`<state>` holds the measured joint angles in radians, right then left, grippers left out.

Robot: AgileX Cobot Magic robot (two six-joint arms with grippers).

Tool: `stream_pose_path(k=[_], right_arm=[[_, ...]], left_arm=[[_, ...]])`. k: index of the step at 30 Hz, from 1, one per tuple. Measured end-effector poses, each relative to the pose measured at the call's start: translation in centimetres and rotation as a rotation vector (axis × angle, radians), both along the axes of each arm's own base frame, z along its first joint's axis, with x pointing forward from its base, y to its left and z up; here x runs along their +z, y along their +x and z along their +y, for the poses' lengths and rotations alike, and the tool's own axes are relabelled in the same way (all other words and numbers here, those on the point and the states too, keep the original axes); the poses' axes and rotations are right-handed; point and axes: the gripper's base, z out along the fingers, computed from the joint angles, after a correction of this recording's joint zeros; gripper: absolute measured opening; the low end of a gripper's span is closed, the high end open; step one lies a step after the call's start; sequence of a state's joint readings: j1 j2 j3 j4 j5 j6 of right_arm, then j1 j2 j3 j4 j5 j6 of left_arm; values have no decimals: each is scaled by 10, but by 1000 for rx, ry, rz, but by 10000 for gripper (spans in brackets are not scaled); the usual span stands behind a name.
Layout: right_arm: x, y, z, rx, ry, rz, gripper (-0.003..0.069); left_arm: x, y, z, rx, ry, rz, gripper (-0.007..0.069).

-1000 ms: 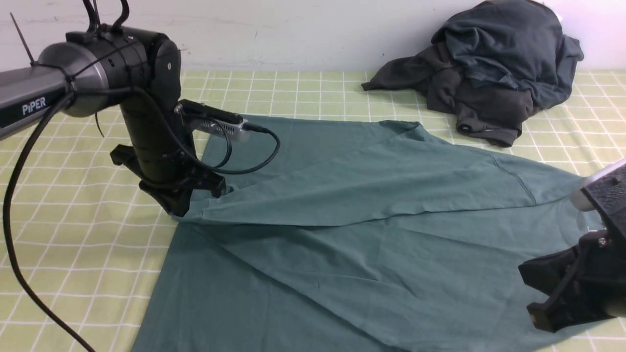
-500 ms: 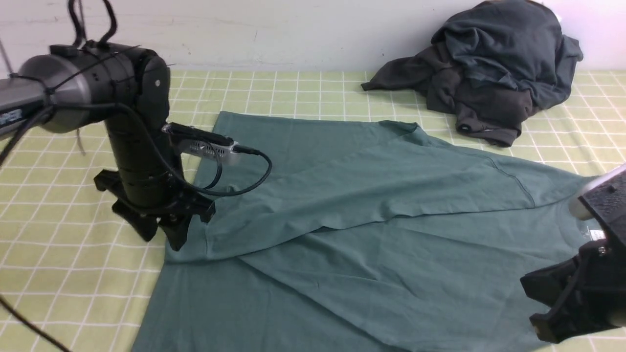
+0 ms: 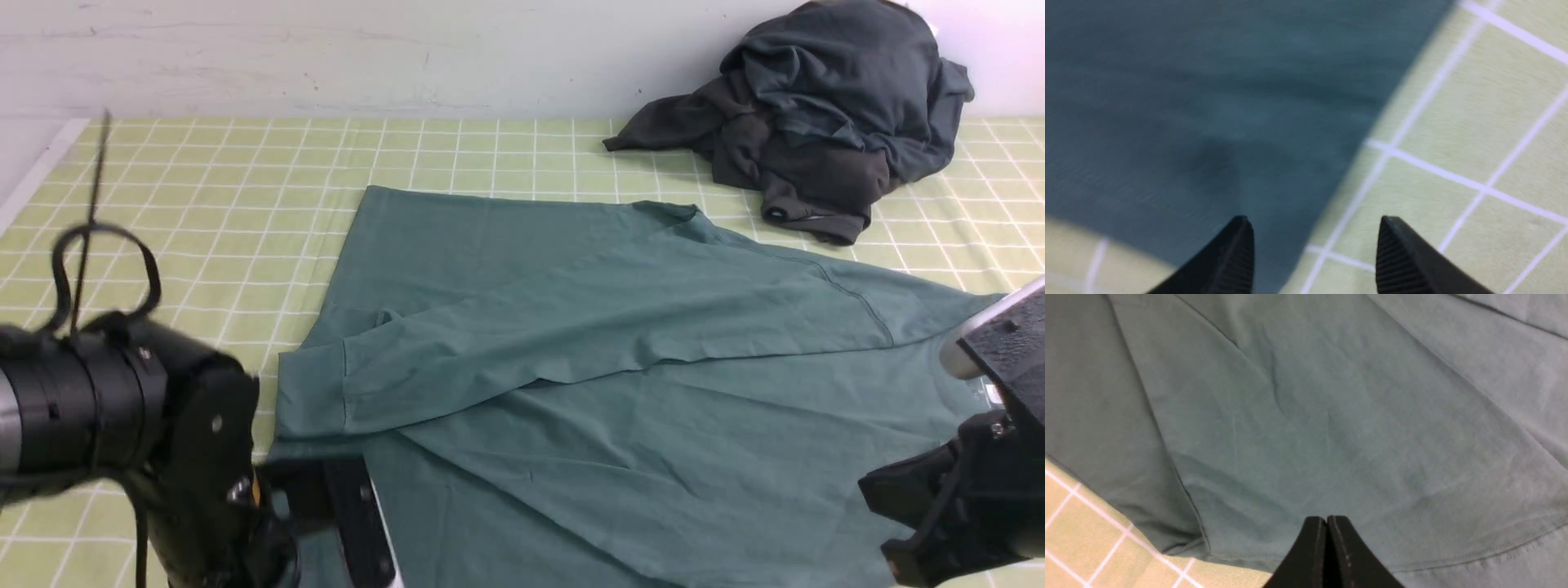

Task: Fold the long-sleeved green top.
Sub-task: Use both arms simultaneously to clamp the lower edge of the clothing fabric

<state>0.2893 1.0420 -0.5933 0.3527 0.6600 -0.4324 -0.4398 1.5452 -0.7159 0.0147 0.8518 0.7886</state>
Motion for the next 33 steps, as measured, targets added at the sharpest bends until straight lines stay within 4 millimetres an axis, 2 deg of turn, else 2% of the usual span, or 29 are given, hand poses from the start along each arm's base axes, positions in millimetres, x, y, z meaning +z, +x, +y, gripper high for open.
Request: stream_pose_path(k=[4, 7, 11, 12, 13, 17, 19, 22, 24, 27, 30, 33], right_arm=[[0, -1, 2, 28, 10, -1, -14], [0, -2, 3, 42, 17, 2, -14], [0, -2, 4, 47, 20, 7, -14], [0, -2, 4, 47, 20, 7, -14], [0, -2, 4, 47, 21, 7, -14], [0, -2, 4, 51, 21, 5, -14], [0, -3, 4, 62, 14, 5, -14], [9, -8, 5, 119, 6, -34, -14], [24, -15, 7, 196, -8, -136, -14], [33, -21, 7, 323, -92, -252, -14], [30, -18, 6, 415, -195, -295, 0], [14, -8, 3, 513, -348, -235, 60]], left_arm=[[-11, -6, 3, -93, -9, -24, 373], [-11, -4, 3, -109, -16, -74, 321], [-10, 1, 2, -118, -14, -136, 174], [-10, 1, 2, -118, -14, -141, 157], [-10, 3, 3, -125, -9, -153, 87], [-6, 2, 3, -126, -7, -172, 8], [-2, 1, 4, -114, -11, -186, 4], [20, -2, 5, -24, -43, -252, -1], [32, -4, 6, 72, -77, -296, -1], [41, -7, 8, 244, -120, -324, -1], [42, -8, 8, 383, -140, -319, -1], [42, -8, 8, 478, -152, -314, -1]])
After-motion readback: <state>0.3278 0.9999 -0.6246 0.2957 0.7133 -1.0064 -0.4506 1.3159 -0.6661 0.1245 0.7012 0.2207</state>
